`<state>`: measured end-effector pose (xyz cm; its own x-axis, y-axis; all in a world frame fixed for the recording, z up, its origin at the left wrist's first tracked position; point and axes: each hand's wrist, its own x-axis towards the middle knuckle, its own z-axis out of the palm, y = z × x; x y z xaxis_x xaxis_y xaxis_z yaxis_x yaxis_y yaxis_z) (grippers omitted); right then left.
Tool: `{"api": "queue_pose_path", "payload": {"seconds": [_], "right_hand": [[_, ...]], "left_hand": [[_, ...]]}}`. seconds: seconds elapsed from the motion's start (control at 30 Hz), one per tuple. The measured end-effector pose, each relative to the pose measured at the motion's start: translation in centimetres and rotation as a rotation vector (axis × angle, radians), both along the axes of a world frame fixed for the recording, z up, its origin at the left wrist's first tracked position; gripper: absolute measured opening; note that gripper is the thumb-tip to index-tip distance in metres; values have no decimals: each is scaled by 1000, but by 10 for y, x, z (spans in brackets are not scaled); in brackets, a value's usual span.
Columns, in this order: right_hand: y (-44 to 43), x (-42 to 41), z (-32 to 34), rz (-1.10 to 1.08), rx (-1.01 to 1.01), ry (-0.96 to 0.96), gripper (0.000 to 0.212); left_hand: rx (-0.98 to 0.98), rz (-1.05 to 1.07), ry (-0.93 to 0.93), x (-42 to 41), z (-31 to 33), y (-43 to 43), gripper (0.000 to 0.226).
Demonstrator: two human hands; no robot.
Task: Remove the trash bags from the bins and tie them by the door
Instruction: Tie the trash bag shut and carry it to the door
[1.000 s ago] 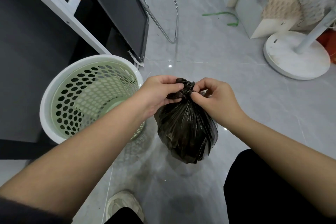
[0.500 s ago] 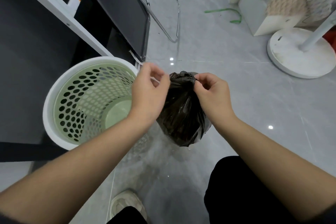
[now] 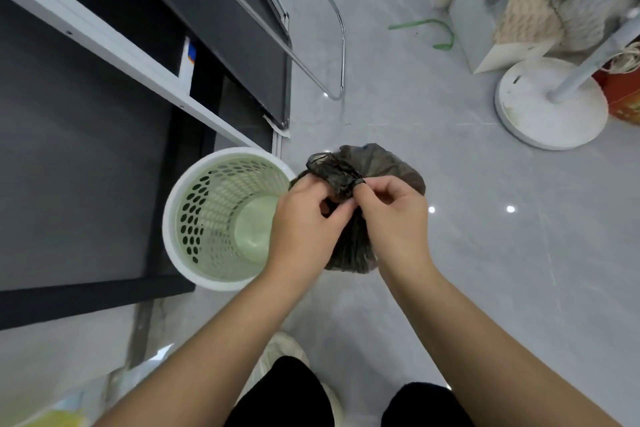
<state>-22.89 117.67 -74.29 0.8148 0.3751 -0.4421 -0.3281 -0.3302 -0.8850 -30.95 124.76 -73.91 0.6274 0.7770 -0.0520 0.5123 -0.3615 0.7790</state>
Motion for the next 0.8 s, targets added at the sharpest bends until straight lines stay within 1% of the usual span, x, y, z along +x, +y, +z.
{"api": "queue_pose_path", "payload": {"seconds": [0.07, 0.17, 0.27, 0.37, 0.5, 0.63, 0.67, 0.8], "right_hand": [[-2, -4, 31, 3, -9, 32, 6], [-10, -8, 76, 45, -8, 73, 5], [-21, -9, 119, 133, 4, 83, 6], [-28, -7, 162, 204, 2, 83, 6], [-33, 3, 212, 242, 10, 92, 8], [-41, 22, 250, 250, 28, 181, 8], [-44, 27, 258, 251, 36, 186, 9], [-57, 46, 285, 239, 65, 143, 21]], "left_hand": [[-87, 78, -23, -3, 27, -6, 15], [-199, 227, 4, -5, 72, -16, 20], [-248, 307, -3, -5, 122, -28, 14], [-236, 305, -39, -5, 168, -36, 6], [-181, 191, -64, 2, 217, -32, 9], [-148, 53, -91, 17, 255, -32, 36], [-112, 6, -88, 21, 263, -33, 37], [104, -202, -56, 41, 285, -36, 25]]}}
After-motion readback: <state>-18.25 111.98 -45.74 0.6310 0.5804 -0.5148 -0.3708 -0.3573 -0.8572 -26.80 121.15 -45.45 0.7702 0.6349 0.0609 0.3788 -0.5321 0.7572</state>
